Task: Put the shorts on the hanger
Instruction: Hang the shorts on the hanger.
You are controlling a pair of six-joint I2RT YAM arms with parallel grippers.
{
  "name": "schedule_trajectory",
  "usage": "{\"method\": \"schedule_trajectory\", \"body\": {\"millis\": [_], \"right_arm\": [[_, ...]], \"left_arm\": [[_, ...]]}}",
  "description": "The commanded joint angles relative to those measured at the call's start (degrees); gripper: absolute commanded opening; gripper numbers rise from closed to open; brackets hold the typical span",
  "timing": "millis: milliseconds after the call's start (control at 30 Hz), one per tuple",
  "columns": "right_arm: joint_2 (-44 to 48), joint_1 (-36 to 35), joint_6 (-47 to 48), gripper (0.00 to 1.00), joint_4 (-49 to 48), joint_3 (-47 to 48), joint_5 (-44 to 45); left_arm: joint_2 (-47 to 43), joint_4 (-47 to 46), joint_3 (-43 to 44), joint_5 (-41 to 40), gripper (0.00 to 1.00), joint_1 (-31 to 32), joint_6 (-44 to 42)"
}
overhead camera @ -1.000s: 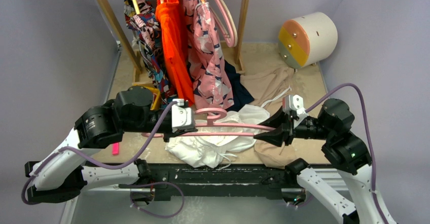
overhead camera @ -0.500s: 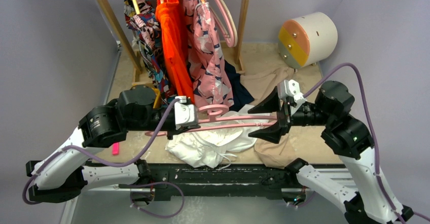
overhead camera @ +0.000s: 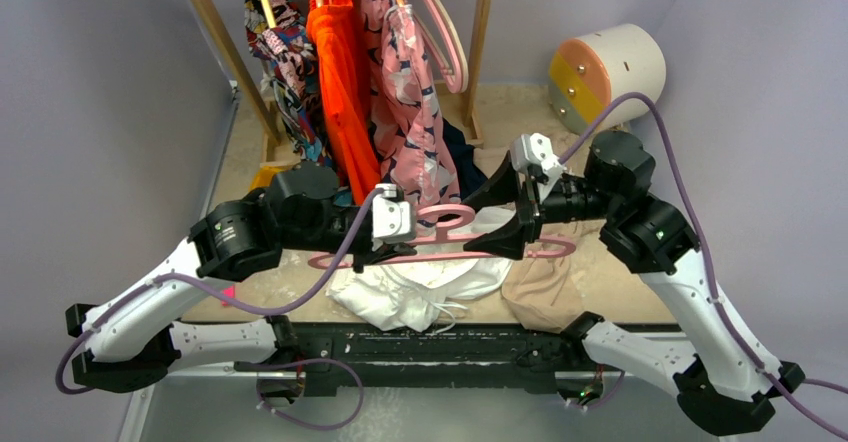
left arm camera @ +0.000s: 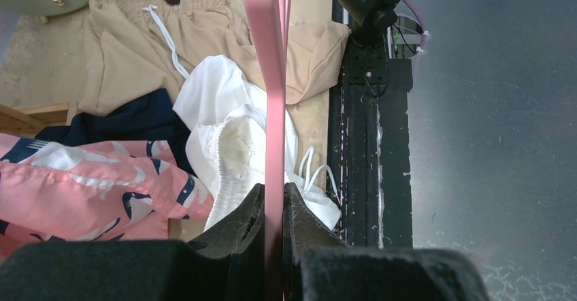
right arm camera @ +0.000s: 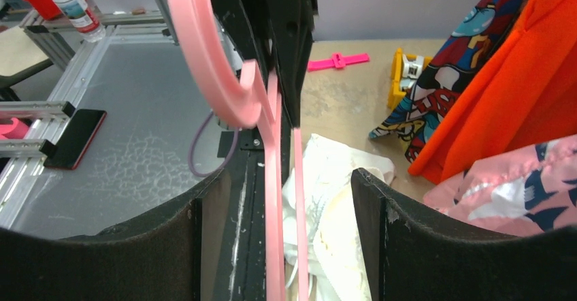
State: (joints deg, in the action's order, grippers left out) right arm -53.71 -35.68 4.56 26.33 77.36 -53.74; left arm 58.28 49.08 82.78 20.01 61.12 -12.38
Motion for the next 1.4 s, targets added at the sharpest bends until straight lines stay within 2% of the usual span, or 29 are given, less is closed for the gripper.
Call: {"method": "schedule_trajectory", "body": {"millis": [0, 300, 500, 833, 967, 1200, 1367], "right_arm": [[-1.7, -2.3, -0.6, 0.67, -4.7, 1.0, -1.8], [-2.1, -5.4, 0.9, 0.54, -4.5, 0.0, 2.0], [-0.3, -5.5, -3.0, 0.45, -11.3, -3.2, 3.2], [0.8, -5.6, -8.8, 0.42, -18.8, -7.3, 3.5], [0.6, -5.6, -9.8, 0.36, -20.6, -7.8, 3.0], [0.5, -5.8, -10.7, 0.36, -21.9, -8.1, 2.5], [0.1, -6.0, -10.6, 0.3, -21.3, -8.2, 2.7]], "left_arm": [[1.3, -4.9, 0.5, 2.1, 0.0, -0.2, 1.1], [2.4, -6.0, 1.0, 0.8, 0.0, -0.2, 1.5], [2.8, -7.1, 0.9, 0.2, 0.0, -0.3, 2.2], [2.9, -7.9, 0.7, -0.5, 0.0, -0.2, 2.8], [2.9, -8.2, 0.5, -0.6, 0.0, -0.3, 3.0], [2.8, -8.0, 0.5, -1.0, 0.0, -0.2, 3.1], [2.6, -8.1, 0.4, -1.2, 0.0, -0.2, 3.3]]}}
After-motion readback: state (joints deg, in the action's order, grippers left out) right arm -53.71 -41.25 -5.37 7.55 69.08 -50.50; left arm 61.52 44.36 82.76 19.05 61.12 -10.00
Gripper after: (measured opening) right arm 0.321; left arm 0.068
